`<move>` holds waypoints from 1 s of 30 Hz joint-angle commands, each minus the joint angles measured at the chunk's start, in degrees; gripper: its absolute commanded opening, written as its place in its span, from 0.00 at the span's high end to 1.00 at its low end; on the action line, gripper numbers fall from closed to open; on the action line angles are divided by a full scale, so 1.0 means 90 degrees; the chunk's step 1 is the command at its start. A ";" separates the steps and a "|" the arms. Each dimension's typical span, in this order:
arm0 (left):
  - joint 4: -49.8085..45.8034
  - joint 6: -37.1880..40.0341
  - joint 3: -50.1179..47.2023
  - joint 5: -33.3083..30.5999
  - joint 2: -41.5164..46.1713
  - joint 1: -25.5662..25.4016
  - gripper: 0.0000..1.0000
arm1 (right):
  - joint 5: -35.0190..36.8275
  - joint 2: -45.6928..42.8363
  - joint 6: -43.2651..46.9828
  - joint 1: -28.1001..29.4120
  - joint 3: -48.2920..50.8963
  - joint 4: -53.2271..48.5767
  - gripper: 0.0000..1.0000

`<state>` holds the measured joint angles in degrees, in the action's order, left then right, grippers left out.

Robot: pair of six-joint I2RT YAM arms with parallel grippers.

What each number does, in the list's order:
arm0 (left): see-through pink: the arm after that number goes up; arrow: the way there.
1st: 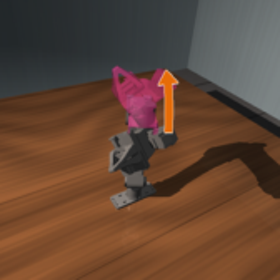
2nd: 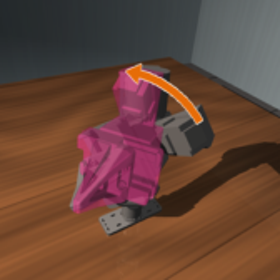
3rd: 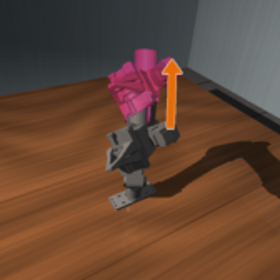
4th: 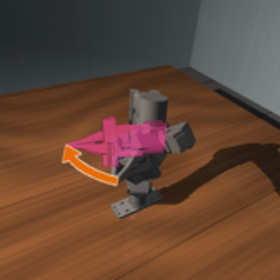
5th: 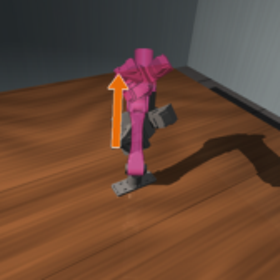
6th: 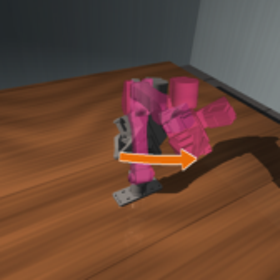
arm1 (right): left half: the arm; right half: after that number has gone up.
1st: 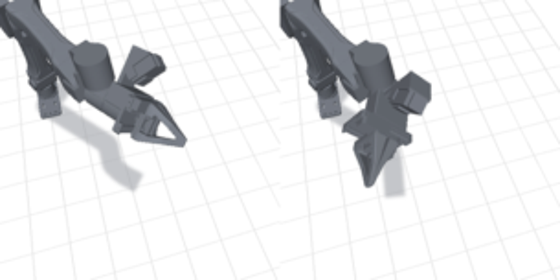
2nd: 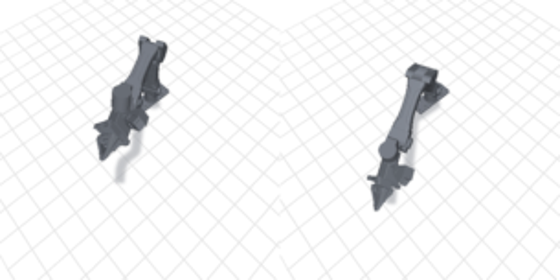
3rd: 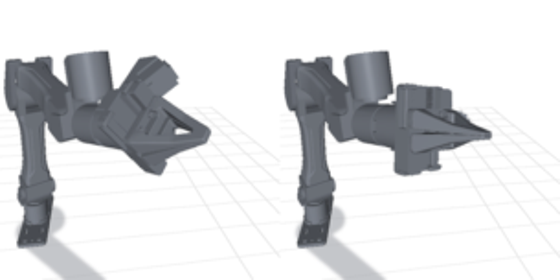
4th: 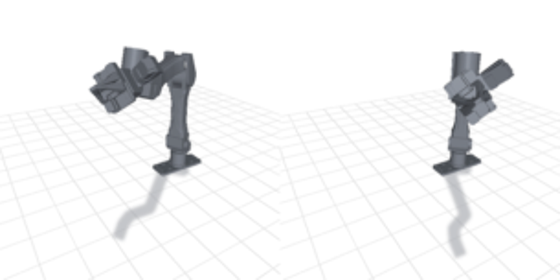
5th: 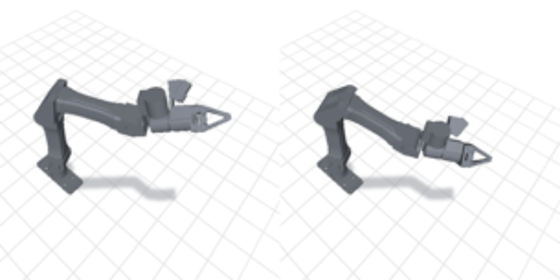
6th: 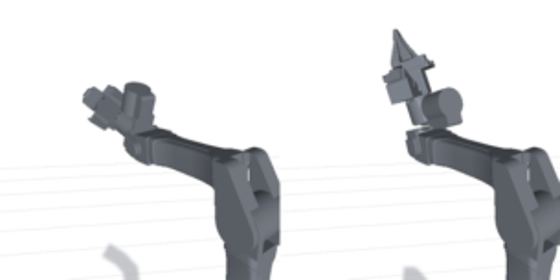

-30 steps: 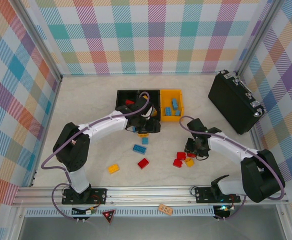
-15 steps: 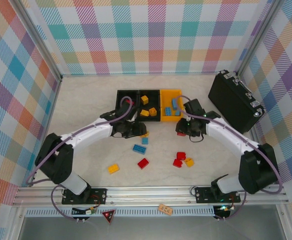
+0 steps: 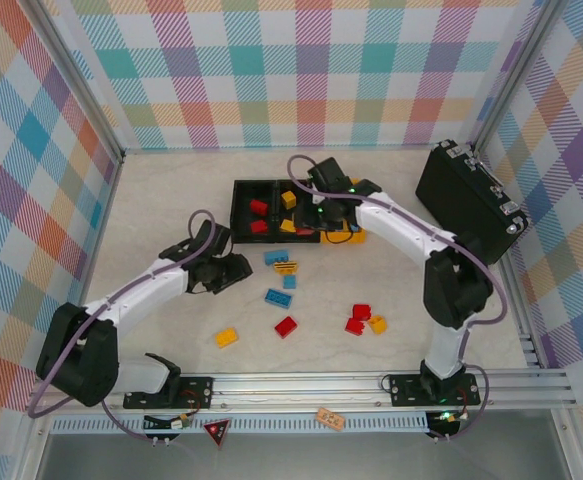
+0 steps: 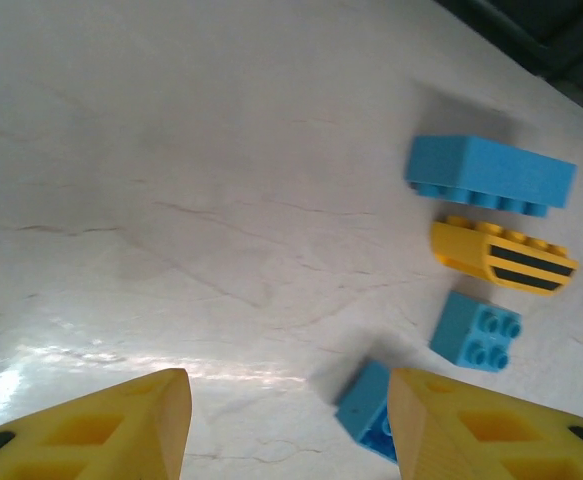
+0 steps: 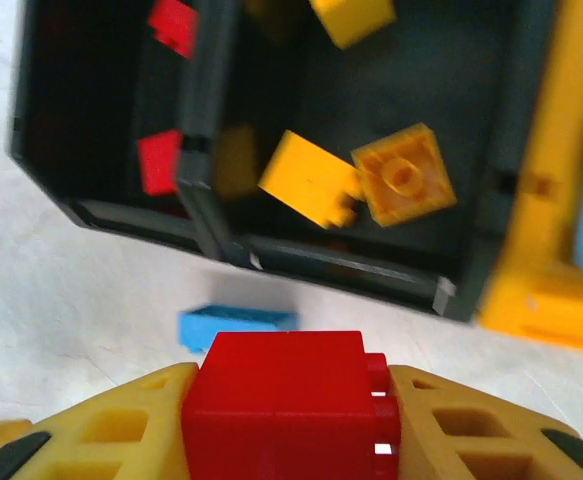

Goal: Sort the legos into containers by color
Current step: Place the lego in the container.

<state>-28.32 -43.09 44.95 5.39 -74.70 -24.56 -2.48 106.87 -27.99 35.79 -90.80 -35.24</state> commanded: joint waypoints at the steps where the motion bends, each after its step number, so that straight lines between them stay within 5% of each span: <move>1: 0.0039 -0.0318 -0.0296 -0.0030 0.0264 0.0266 0.45 | -0.0262 0.0540 0.0219 0.0160 -0.0761 -0.0185 0.68; 17: -0.0061 -0.0343 -0.0528 0.0046 0.0512 0.0417 0.45 | -0.1010 0.3398 0.0154 0.0559 -0.4764 -0.1243 0.67; 30: -0.0102 -0.0359 -0.0609 -0.0014 0.0660 0.0419 0.45 | -0.1161 0.4330 0.0007 0.0670 -0.5930 -0.1533 0.59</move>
<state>-28.32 -45.67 40.45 5.37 -69.84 -21.21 -11.88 144.86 -27.22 41.10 -141.38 -47.42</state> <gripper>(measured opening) 0.550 0.414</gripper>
